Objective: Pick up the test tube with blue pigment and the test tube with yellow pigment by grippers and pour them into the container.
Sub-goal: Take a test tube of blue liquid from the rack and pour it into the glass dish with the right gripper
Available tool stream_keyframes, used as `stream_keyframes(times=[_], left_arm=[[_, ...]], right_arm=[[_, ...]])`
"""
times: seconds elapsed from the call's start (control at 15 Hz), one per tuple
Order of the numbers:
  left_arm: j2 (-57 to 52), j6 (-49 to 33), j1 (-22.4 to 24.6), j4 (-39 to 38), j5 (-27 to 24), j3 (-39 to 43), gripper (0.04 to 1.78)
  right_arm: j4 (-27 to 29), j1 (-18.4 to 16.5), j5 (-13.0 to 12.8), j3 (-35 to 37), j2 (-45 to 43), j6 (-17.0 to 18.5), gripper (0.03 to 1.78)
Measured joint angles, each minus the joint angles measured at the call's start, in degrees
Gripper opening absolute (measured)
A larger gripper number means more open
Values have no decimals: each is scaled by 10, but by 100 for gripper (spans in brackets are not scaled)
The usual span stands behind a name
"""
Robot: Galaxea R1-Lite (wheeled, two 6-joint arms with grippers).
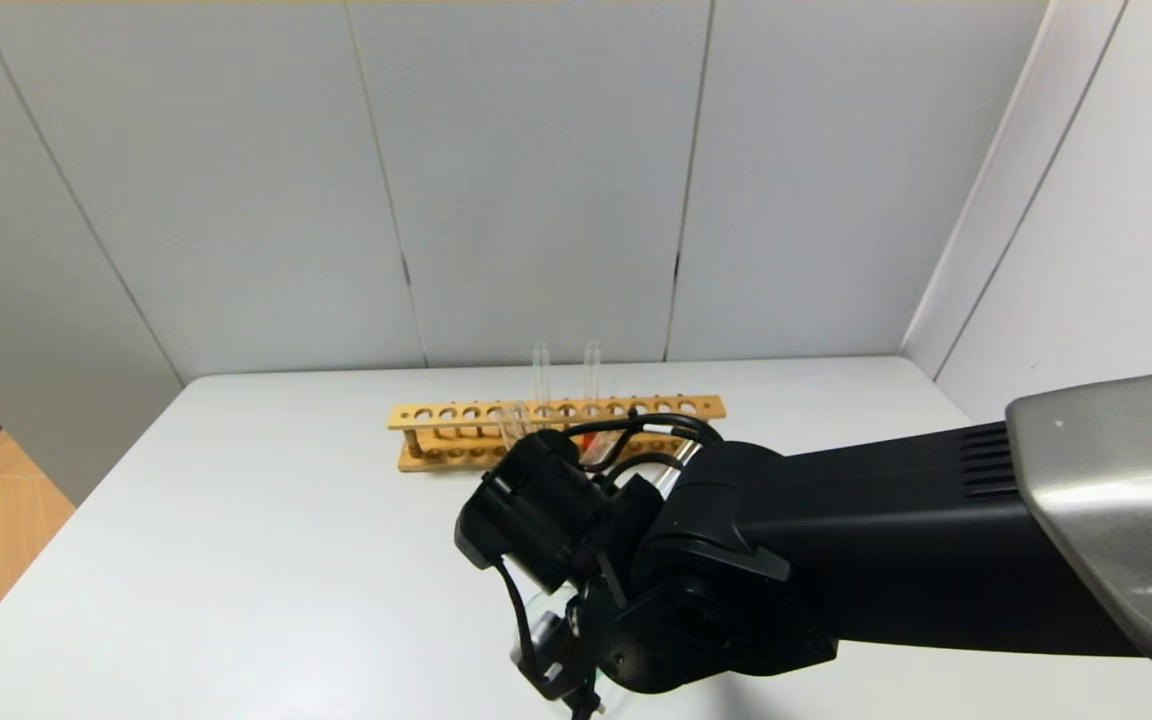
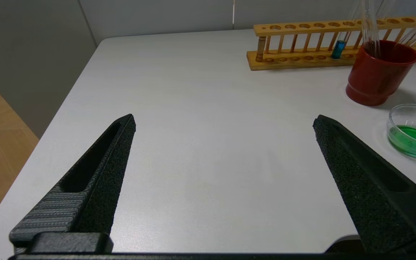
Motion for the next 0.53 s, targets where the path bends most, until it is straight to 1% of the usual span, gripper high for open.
stream_keyframes(times=[0.53], left_arm=[[0, 0, 0, 0, 0, 0, 174]], right_arm=[[1, 5, -2, -4, 3, 1, 33]])
